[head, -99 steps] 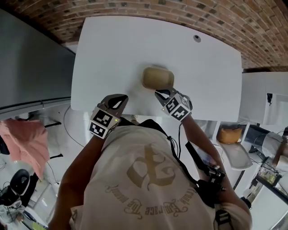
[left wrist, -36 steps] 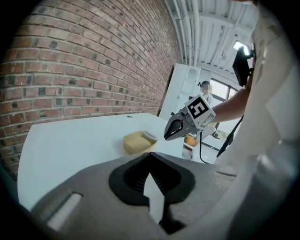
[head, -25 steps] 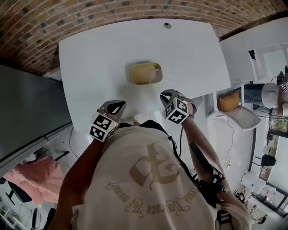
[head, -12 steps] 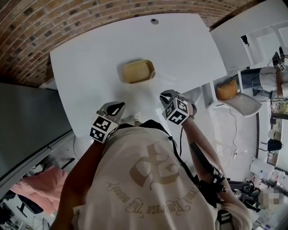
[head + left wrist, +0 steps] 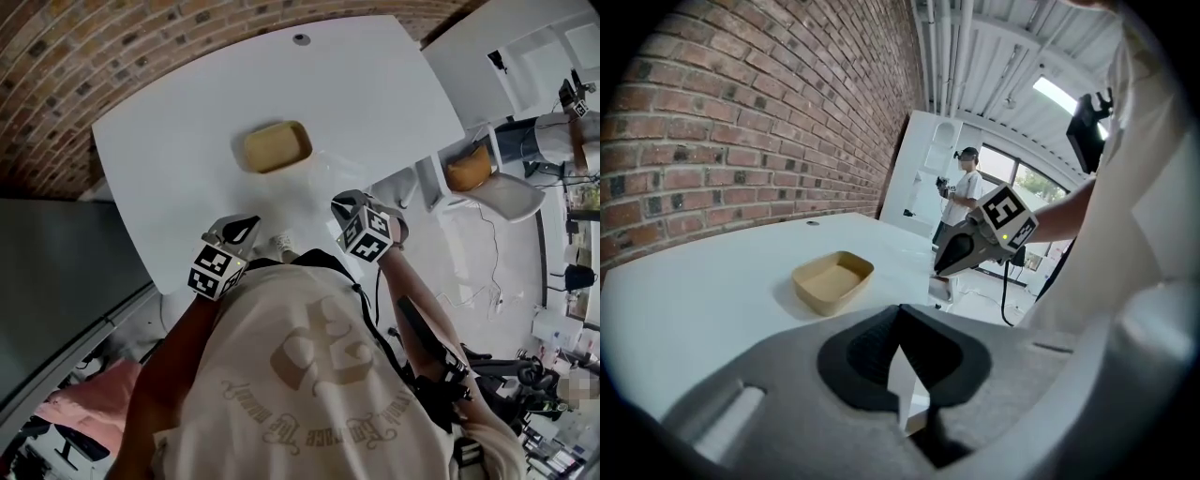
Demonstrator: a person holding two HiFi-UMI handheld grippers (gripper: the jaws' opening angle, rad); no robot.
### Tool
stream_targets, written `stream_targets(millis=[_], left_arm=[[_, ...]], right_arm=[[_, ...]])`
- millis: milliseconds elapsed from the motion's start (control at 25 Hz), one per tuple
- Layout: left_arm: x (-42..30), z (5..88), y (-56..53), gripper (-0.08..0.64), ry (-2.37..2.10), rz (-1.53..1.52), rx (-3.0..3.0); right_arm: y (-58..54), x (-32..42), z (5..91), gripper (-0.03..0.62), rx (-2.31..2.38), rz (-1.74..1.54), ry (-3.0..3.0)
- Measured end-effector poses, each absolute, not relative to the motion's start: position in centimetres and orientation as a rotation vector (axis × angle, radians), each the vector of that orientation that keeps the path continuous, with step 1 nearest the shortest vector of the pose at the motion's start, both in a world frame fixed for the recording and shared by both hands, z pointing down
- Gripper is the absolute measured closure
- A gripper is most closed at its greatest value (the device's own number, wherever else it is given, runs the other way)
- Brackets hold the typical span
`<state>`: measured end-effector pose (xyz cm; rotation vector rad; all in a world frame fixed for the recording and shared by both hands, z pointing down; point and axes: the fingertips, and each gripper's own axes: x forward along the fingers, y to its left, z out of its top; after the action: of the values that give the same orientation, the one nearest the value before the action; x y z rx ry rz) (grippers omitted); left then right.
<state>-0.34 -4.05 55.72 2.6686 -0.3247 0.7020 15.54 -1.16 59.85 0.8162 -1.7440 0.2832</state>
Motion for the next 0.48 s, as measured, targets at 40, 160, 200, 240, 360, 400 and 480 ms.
stream_targets(millis=[40,160,200,240,360,400,480], left_arm=[[-0.3,55.8,-3.9,0.558,-0.314,0.709,2.668],[0.2,55.9,-3.4,0.558,-0.280,0.721,2.671],[0.4,55.9,-3.3,0.558,-0.271,0.722,2.674],[0.6,55.8,-3.2,0.558,-0.263,0.725,2.676],[1.1,55.7,-3.1,0.557,-0.242,0.727,2.683],[1.1,55.8,-3.2,0.557,-0.236,0.730,2.684],[1.1,56.0,-3.3,0.557,-0.230,0.740,2.681]], right_arm=[[-1.0,15.5,59.9,0.565,0.820,0.287,-1.743],[-0.2,15.6,60.1,0.565,0.833,0.303,-1.739],[0.0,15.7,60.1,0.565,0.837,0.308,-1.738],[0.2,15.8,60.1,0.565,0.839,0.310,-1.737],[0.7,16.1,60.2,0.565,0.846,0.321,-1.733],[0.8,16.1,60.3,0.565,0.847,0.325,-1.731],[1.0,16.1,60.5,0.565,0.845,0.328,-1.730]])
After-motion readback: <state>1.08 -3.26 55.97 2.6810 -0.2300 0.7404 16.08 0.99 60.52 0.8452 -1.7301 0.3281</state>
